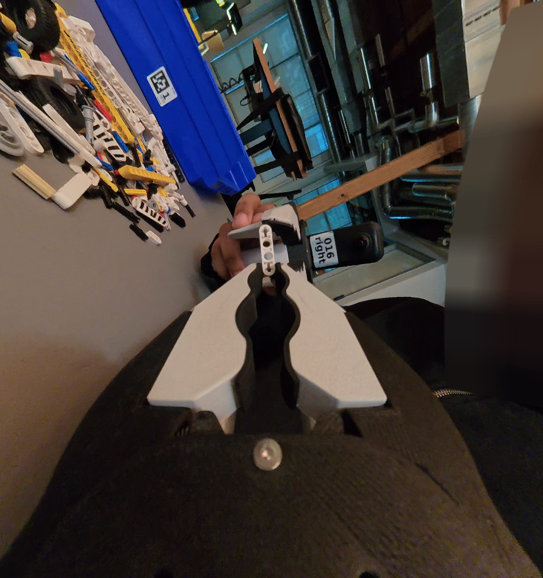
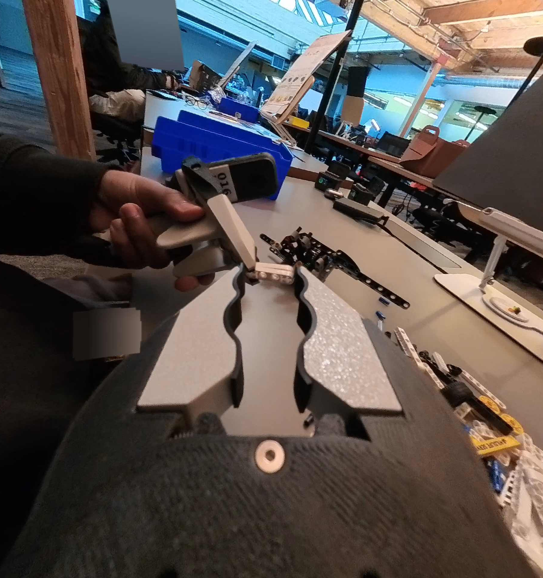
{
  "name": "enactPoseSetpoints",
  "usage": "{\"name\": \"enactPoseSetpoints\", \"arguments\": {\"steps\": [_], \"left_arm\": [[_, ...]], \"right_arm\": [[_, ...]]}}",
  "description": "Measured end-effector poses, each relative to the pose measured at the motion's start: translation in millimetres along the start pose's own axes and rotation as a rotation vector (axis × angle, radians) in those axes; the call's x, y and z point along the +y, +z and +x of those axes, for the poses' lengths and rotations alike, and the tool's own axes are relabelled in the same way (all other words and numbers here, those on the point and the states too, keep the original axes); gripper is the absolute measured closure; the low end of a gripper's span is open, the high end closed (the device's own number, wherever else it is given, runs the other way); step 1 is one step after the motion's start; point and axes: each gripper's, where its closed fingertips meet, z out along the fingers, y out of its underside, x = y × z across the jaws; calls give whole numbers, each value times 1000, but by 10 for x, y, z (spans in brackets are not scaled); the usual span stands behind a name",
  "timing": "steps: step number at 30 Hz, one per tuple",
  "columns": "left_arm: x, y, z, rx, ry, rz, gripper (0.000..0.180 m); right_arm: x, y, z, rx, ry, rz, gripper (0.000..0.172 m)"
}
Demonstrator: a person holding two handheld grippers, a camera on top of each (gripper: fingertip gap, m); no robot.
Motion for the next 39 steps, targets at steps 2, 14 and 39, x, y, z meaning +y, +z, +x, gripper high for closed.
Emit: {"name": "enactPoseSetpoints", "arguments": {"steps": [2, 14, 39], "left_arm": [[-33, 14, -16, 15, -14, 18, 174], [-280, 152, -362, -194, 118, 62, 176], [-452, 559, -511, -189, 103, -6, 176]], "right_arm": [[17, -10, 42, 19, -3, -2, 144], [277, -185, 491, 172, 28, -139, 157], [618, -457, 678, 207, -55, -351, 172]]}}
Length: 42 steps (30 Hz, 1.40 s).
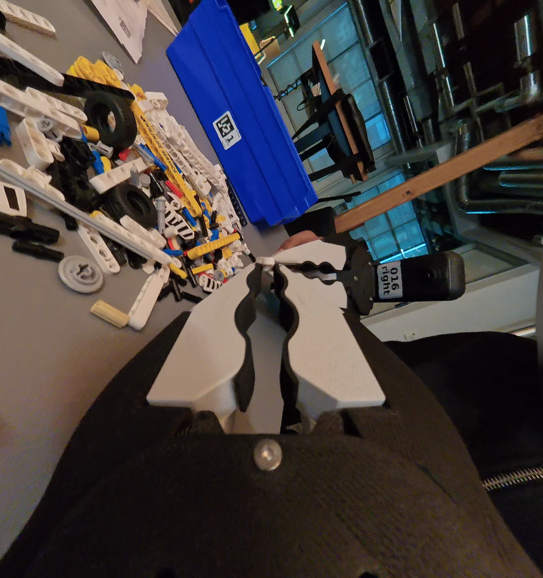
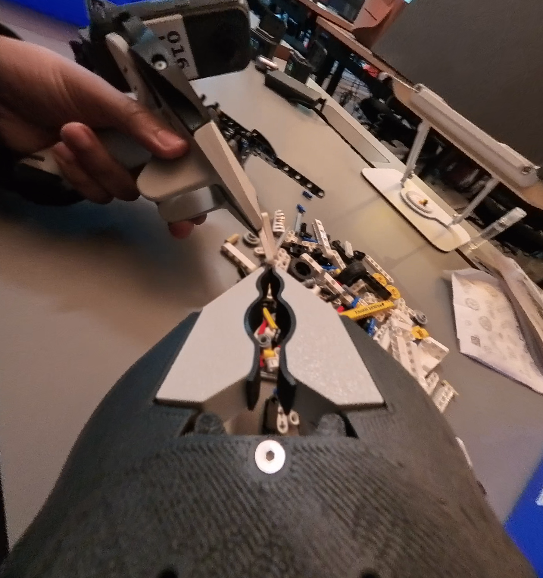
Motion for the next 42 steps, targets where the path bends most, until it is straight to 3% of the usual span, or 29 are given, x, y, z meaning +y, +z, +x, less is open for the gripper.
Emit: {"name": "enactPoseSetpoints", "arguments": {"steps": [4, 11, 16, 19, 24, 30, 33, 39, 42], "left_arm": [[-168, 53, -135, -101, 85, 72, 175], [-240, 206, -212, -246, 291, -16, 174], [-285, 288, -186, -291, 448, -77, 151], [-341, 249, -253, -407, 579, -111, 145], [-584, -248, -149, -543, 742, 15, 151], [-1029, -1446, -99, -797, 840, 247, 149], [-960, -1852, -406, -917, 809, 185, 137], [-573, -1893, -739, -936, 821, 12, 111], [-503, -1780, -681, -873, 835, 14, 117]], "right_arm": [[119, -83, 231, 98, 17, -55, 172], [292, -199, 591, 286, 61, -109, 172], [293, -241, 651, 330, 70, -98, 172], [269, -286, 671, 349, 62, -95, 172], [214, -335, 643, 354, 76, -68, 171], [46, -192, 379, 265, 170, 5, 166], [-144, -7, 110, 159, 244, 49, 160], [-471, 393, -486, 40, 254, 67, 156], [-458, 546, -610, 55, 196, 2, 156]]}}
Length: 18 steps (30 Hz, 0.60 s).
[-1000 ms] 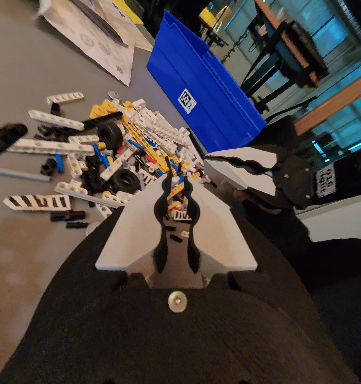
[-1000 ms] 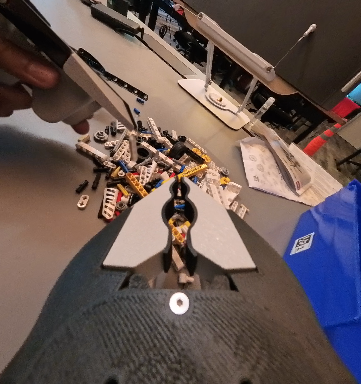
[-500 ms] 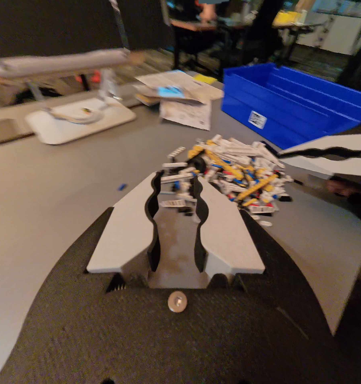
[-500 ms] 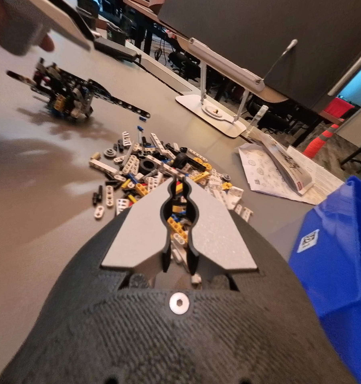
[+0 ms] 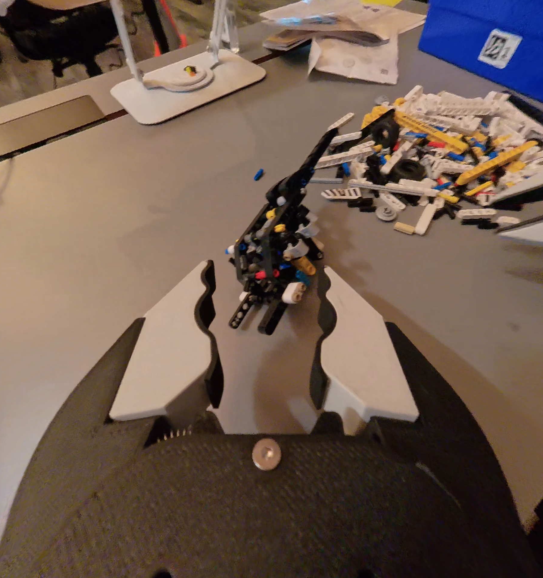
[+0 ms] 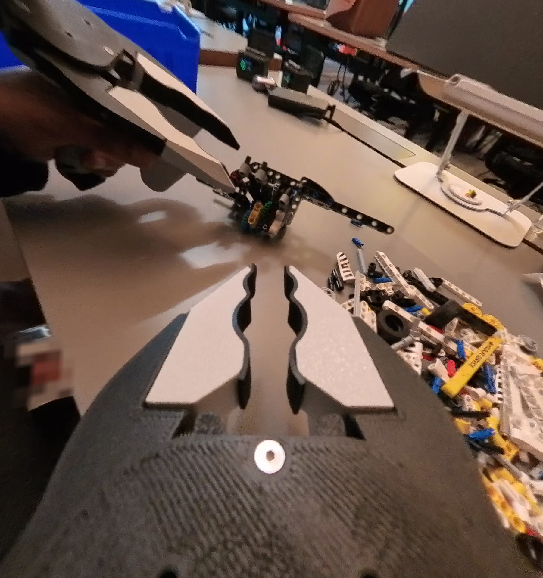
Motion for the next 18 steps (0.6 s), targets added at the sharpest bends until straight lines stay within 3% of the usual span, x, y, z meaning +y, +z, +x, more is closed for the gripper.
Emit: {"name": "enactPoseSetpoints", "arguments": {"steps": [3, 6, 9, 11, 16, 18], "left_arm": [[3, 15, 95, 3, 31, 26, 138], [182, 21, 152, -36, 109, -68, 152], [261, -70, 257, -68, 177, -92, 156], [271, -135, 427, -10, 142, -65, 157], [257, -333, 644, 83, 44, -17, 153], [253, -423, 652, 105, -14, 3, 151]], "right_arm": [[10, 122, -9, -1, 5, -58, 151], [-98, 247, -50, -53, 76, -56, 144], [-326, 433, -135, -124, 173, 1, 138], [-441, 608, -153, -135, 214, 22, 136], [-381, 985, -301, -195, 251, -65, 127], [-339, 1019, -303, -182, 235, -76, 146]]}}
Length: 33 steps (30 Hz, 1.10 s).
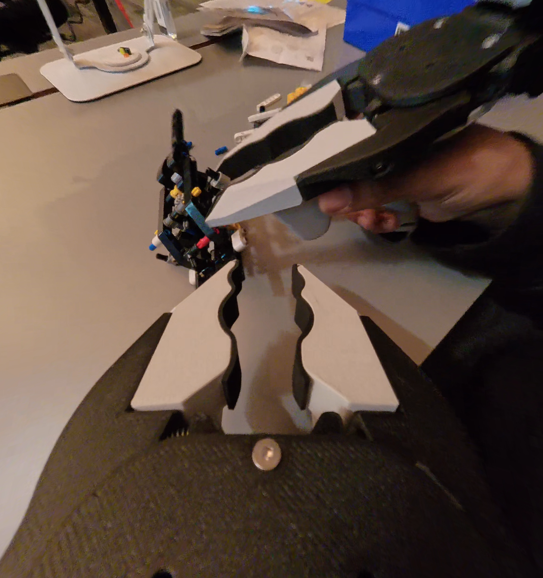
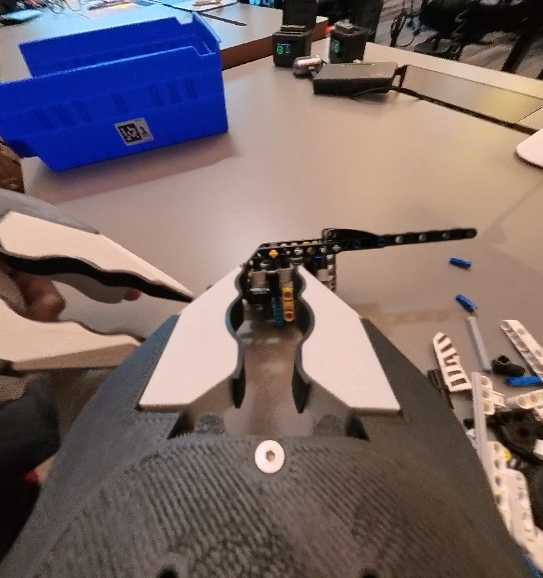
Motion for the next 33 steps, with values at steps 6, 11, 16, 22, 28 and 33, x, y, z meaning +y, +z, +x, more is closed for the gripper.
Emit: {"name": "enactPoseSetpoints", "arguments": {"steps": [6, 11, 16, 22, 28, 33], "left_arm": [[36, -219, -218, 5, -260, 110, 145], [146, -239, -189, 54, -330, 97, 142], [55, -155, -102, 153, -399, 134, 133], [-183, -12, -85, 263, -467, 164, 125], [-194, 302, -116, 242, -466, 73, 131], [-239, 294, -2, 325, -505, 96, 156]], "right_arm": [[110, -154, 11, -53, -4, -22, 146], [472, -433, 65, -103, 70, -183, 146], [653, -526, 73, -108, 60, -216, 146], [664, -529, 21, -138, 30, -222, 146], [710, -508, -12, -160, 28, -253, 146], [757, -485, -10, -143, 6, -282, 146]]}}
